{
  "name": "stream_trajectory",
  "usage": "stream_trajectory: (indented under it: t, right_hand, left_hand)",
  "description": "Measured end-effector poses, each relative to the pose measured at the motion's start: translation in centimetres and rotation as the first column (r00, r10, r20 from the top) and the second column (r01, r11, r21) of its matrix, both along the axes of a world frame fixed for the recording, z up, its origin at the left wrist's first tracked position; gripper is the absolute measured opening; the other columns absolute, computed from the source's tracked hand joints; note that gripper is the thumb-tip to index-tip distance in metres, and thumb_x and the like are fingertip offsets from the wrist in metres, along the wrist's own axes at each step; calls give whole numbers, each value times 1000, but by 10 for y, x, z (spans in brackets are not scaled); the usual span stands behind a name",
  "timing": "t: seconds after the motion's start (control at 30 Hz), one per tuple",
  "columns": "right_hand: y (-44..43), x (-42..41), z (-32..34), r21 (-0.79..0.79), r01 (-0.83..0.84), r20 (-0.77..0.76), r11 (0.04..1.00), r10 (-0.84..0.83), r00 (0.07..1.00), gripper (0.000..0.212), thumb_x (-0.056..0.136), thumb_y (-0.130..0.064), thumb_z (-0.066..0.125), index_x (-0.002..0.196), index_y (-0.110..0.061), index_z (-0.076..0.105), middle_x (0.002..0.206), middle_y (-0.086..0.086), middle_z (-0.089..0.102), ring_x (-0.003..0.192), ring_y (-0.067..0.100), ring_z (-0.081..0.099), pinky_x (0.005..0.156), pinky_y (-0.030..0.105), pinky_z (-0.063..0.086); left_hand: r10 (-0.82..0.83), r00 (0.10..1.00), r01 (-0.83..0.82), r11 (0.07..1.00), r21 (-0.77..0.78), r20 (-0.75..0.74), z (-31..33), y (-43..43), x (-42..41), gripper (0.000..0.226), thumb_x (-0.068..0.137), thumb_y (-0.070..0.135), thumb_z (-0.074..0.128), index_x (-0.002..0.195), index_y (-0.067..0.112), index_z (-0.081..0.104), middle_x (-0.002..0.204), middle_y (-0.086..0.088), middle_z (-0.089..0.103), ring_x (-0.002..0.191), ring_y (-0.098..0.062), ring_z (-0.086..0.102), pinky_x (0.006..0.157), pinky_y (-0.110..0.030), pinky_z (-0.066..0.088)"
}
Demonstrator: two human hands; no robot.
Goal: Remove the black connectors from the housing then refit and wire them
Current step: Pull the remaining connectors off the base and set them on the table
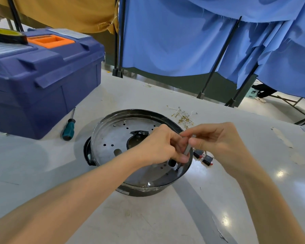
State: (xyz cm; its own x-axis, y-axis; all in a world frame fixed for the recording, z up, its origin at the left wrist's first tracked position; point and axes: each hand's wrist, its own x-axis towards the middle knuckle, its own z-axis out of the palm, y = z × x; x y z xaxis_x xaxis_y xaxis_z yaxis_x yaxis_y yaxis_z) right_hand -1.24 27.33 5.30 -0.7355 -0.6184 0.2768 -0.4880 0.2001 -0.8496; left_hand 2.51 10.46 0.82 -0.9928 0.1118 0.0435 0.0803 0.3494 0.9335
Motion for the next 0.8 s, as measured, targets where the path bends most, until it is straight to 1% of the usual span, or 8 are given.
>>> stream_trajectory:
  t: [0.17, 0.23, 0.3, 0.4, 0.57, 0.67, 0.73, 0.8]
  right_hand:
    - [-2, -6, -12, -117, -141, 172, 983, 160, 972, 23, 77, 10, 61, 92, -2, 75, 82, 19, 74, 74, 38, 70, 71, 54, 55]
    - [-7, -3, -19, -173, -57, 137, 983, 81, 987, 29, 76, 21, 58, 81, -3, 74, 72, 16, 73, 63, 31, 70, 65, 38, 58]
    - [-12, 6, -26, -234, 56, 119, 971, -28, 992, 35, 74, 25, 57, 74, -5, 74, 64, 15, 71, 57, 25, 68, 59, 29, 57]
    - [-23, 21, -35, -311, 258, 121, 915, -231, 965, 38, 73, 25, 57, 65, -9, 71, 58, 11, 68, 50, 22, 65, 52, 25, 54]
    - [-39, 46, -49, -388, 490, 46, 781, -514, 856, 43, 75, 21, 58, 64, -19, 69, 60, 8, 66, 51, 19, 64, 53, 27, 55]
    - [-28, 44, -40, -377, 338, 66, 863, -338, 939, 36, 77, 18, 63, 72, -16, 74, 66, 7, 71, 60, 18, 69, 57, 18, 55]
    - [-14, 29, -25, -297, 142, 130, 944, -107, 986, 21, 78, 12, 65, 86, -5, 75, 74, 12, 74, 71, 24, 73, 66, 23, 57]
    - [-4, 18, -15, -235, 28, 172, 972, 13, 985, 19, 80, 9, 61, 93, 2, 72, 80, 17, 75, 77, 29, 73, 71, 27, 58]
  left_hand:
    - [-40, 999, 39, 999, 32, 25, -2, -1, 0, 38, 72, 3, 80, 50, 24, 57, 58, 8, 58, 65, -4, 59, 70, -23, 51]
    - [-53, 999, 53, 998, 40, 10, -2, -3, 1, 37, 73, 2, 79, 51, 22, 56, 61, 1, 56, 70, -10, 59, 83, -38, 53]
    - [-63, 998, 63, 997, 37, 2, -2, -4, 2, 36, 72, 3, 79, 51, 21, 56, 60, 1, 54, 67, -9, 55, 79, -34, 52]
    - [-48, 999, 48, 999, 20, -12, -3, -3, 2, 21, 66, 8, 85, 62, 10, 65, 60, 0, 56, 59, -8, 48, 66, -23, 44]
    - [-34, 999, 33, 999, -5, -26, -2, 1, 3, 30, 58, 10, 89, 81, 3, 72, 81, -22, 68, 67, -14, 54, 78, -47, 54]
    - [-21, 1000, 21, 1000, -15, -13, -6, 1, 3, 13, 68, -2, 79, 73, 2, 68, 67, -10, 69, 61, -3, 58, 71, -37, 57]
    - [6, 1000, -6, 1000, -11, 5, -7, 0, 1, 28, 69, -5, 77, 56, 11, 58, 49, 9, 56, 49, 5, 51, 58, -15, 43]
    - [-2, 1000, 2, 1000, -8, 25, -5, 1, 0, 37, 69, -4, 78, 50, 17, 56, 48, 13, 52, 47, 6, 50, 54, -9, 37]
